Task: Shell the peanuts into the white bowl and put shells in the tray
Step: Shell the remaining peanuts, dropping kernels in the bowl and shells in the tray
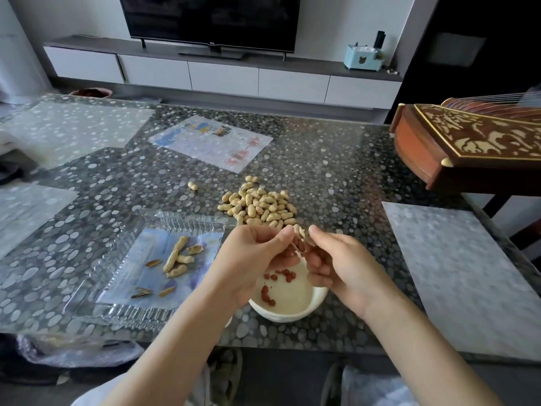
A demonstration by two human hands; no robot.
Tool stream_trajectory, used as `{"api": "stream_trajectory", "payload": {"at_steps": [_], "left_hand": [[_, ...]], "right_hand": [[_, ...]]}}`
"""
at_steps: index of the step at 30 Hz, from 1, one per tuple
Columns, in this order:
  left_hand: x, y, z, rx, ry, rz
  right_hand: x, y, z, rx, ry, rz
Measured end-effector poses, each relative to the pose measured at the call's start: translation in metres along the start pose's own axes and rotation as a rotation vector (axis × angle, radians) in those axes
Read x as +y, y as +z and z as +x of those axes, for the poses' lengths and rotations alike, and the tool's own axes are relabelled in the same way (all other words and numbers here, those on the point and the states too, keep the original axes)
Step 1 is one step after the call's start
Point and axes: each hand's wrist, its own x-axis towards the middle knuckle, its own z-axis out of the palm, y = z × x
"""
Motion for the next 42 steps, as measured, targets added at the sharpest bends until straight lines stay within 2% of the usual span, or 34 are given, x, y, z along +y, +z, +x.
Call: {"api": "stream_trajectory", "payload": {"at_steps": [3, 7, 10, 12, 16, 19, 24, 29, 33, 35, 38, 40, 42], "left_hand": [[0.0, -0.005, 0.002, 0.042, 0.016, 0.098], [-0.001, -0.008, 0.003, 0.172, 0.207, 0.735], [-0.001, -0.009, 0.006, 0.181, 0.264, 0.993], [-0.003, -0.01, 0.008, 0.172, 0.28, 1.085], [0.003, -0.022, 0.007, 0.183, 0.29, 1.046], [0.012, -0.049, 0.008, 0.249, 0.259, 0.998], [0.015, -0.102, 0.012, 0.375, 0.115, 1.156], [0.01, -0.121, 0.011, 0.471, 0.05, 1.277], [0.009, -0.127, 0.014, 0.501, 0.063, 1.261], [0.01, -0.127, 0.016, 0.482, 0.067, 1.207], [0.014, -0.125, 0.016, 0.484, 0.085, 1.16], [0.016, -0.123, 0.016, 0.51, 0.114, 1.162], [0.018, -0.12, 0.014, 0.52, 0.146, 1.165]], "right_hand": [[-0.003, -0.003, 0.0, 0.041, -0.003, -0.03], [-0.005, -0.007, 0.002, 0.17, -0.103, -0.254], [-0.006, -0.01, 0.002, 0.184, -0.136, -0.296], [-0.007, -0.01, 0.003, 0.187, -0.169, -0.34], [-0.005, -0.007, 0.006, 0.169, -0.225, -0.378], [-0.005, 0.004, 0.006, 0.115, -0.295, -0.416], [-0.003, 0.039, 0.012, 0.041, -0.479, -0.714], [0.001, 0.083, 0.031, 0.013, -0.647, -0.968], [0.008, 0.105, 0.043, -0.121, -0.67, -1.258], [0.008, 0.108, 0.047, -0.145, -0.649, -1.291], [-0.005, 0.098, 0.049, -0.078, -0.601, -1.182], [-0.018, 0.079, 0.055, 0.074, -0.564, -1.135], [-0.03, 0.051, 0.065, 0.224, -0.451, -1.143]]}}
